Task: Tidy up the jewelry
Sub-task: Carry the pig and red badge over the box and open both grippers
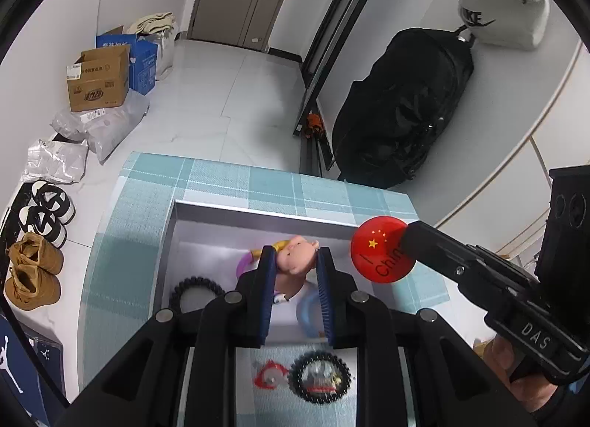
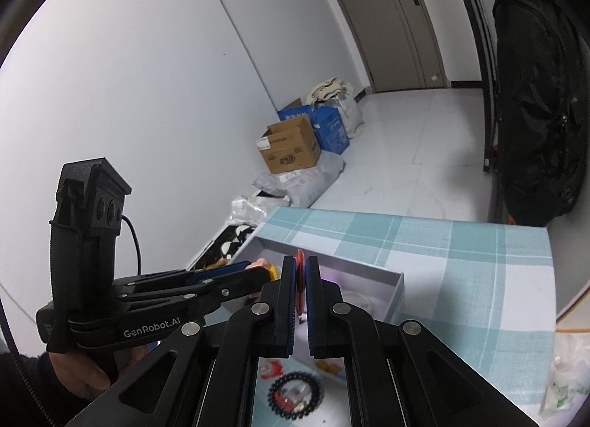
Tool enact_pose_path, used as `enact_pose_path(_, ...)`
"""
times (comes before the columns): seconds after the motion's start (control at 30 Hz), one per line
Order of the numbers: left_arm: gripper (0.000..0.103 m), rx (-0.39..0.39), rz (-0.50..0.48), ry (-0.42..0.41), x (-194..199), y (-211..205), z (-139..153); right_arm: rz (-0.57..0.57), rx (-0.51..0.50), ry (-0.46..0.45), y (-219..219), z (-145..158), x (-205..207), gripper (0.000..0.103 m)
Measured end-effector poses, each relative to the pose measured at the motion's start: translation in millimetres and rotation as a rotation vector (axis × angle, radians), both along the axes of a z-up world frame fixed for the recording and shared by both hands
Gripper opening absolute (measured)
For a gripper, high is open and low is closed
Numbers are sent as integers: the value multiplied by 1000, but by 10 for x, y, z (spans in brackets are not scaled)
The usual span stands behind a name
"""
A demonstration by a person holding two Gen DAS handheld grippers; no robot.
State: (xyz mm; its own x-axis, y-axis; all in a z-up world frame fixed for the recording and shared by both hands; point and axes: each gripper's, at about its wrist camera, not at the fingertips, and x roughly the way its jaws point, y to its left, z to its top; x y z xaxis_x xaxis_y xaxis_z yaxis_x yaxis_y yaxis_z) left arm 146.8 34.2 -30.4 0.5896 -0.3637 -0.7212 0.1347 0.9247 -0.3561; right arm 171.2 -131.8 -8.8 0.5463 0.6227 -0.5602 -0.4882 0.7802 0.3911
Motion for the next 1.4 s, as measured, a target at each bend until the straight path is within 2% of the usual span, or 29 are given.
enact_pose_path(0.5,17,-5,-12,67,245,-41,-134,9,24,56,5,-214,259,4)
enact_pose_path(0.7,17,-45,-6,83,293,-18,-161,24,3,62,45,-244,269,5)
enact_pose_path(0.73,17,-50,-4,83,292,-14,-160,22,-8,61,52,-253,266,8)
enact_pose_path(0.87,18,-44,3,83,292,-1,-168,17,-12,72,44,-280,252,7)
enact_pose_path(0.9,20,-53,3,88,291,9,-169,13,-14,69,38,-279,247,8)
enact_pose_path(1.0,41,-60,8,93,284,19,-174,3,1,66,3,-267,239,8)
enact_pose_path(1.03,44,-58,17,84,269,30,-170,-1,3,61,-8,-261,234,8)
enact_pose_path(1.23,46,-7,33,72,205,18,-149,-18,-5,52,-47,-246,199,11)
enact_pose_path(1.4,47,34,44,59,156,-15,-127,-19,-4,38,-54,-222,149,24)
